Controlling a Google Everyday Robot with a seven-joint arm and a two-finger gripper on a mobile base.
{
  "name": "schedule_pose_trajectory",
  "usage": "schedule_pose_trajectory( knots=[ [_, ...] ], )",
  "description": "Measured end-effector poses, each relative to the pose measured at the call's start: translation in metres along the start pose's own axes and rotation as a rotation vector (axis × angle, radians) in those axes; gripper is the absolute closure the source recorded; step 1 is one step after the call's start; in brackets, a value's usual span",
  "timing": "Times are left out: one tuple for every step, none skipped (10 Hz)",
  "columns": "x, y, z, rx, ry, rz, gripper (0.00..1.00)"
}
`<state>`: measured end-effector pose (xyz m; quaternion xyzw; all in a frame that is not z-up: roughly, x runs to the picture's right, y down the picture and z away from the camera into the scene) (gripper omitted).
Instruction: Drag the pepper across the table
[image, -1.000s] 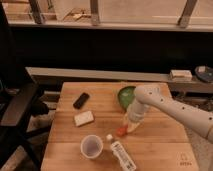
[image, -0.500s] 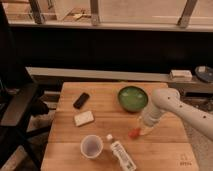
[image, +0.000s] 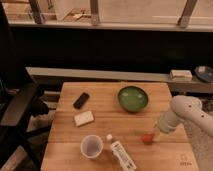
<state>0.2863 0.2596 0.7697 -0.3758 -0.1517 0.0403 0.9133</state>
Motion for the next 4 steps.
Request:
schedule_pose_trajectory(
  knots=[
    [0.013,0.007,-0.005,0.014,0.0,0.033,1.0],
    [0.025,0.014,-0.009,0.029,-0.001,0.062,1.0],
    [0.038,0.022,-0.015,0.047,-0.001,0.093,1.0],
    [0.04,0.024,-0.016,0.05,-0.001,0.098,0.98]
  ],
)
